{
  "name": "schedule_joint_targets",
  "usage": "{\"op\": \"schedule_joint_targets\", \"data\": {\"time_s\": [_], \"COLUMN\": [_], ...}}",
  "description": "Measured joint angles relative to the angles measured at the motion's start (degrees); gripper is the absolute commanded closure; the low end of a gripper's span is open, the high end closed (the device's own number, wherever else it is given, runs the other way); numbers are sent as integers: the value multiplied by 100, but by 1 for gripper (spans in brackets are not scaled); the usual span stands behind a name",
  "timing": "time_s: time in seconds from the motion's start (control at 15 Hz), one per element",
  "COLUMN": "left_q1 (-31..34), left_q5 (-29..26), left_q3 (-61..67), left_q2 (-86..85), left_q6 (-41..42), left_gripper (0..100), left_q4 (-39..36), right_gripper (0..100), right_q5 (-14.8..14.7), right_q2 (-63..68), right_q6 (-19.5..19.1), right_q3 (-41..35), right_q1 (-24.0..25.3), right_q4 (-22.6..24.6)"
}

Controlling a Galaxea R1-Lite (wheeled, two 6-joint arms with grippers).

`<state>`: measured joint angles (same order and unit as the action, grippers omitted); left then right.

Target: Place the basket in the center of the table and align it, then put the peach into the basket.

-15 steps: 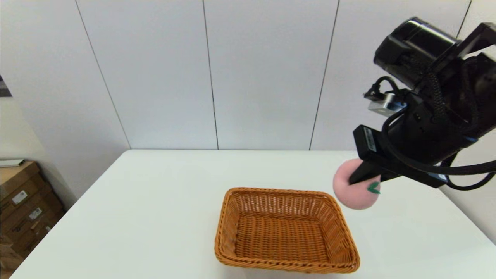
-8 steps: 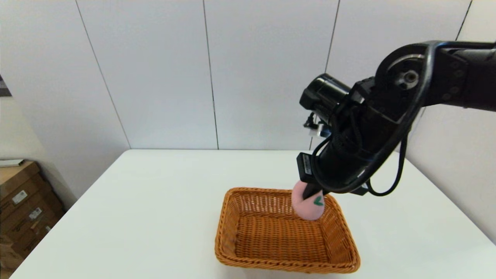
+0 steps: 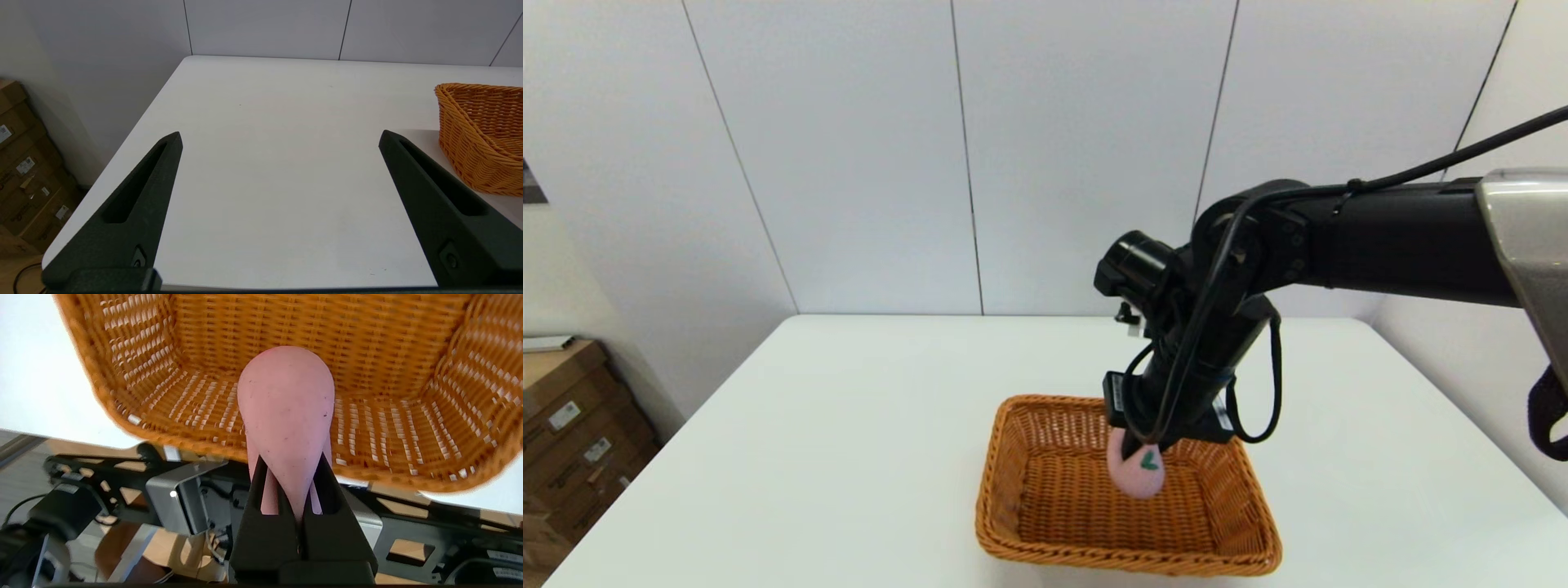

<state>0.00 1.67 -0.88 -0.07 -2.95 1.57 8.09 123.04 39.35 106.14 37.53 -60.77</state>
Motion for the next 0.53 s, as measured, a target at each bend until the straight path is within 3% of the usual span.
{"op": "schedule_joint_targets", "data": {"time_s": [0.53], "left_q1": [0], "left_q5": [4], "left_q3": [0], "left_q2": [0], "left_q6": [0], "left_gripper": [0], "left_q4": [0], "right_gripper": [0], "right_q5": [9], "right_q2": [210], "right_q6": [-2], "right_q3": [72], "right_q1": [-22], "right_q4": [157]}}
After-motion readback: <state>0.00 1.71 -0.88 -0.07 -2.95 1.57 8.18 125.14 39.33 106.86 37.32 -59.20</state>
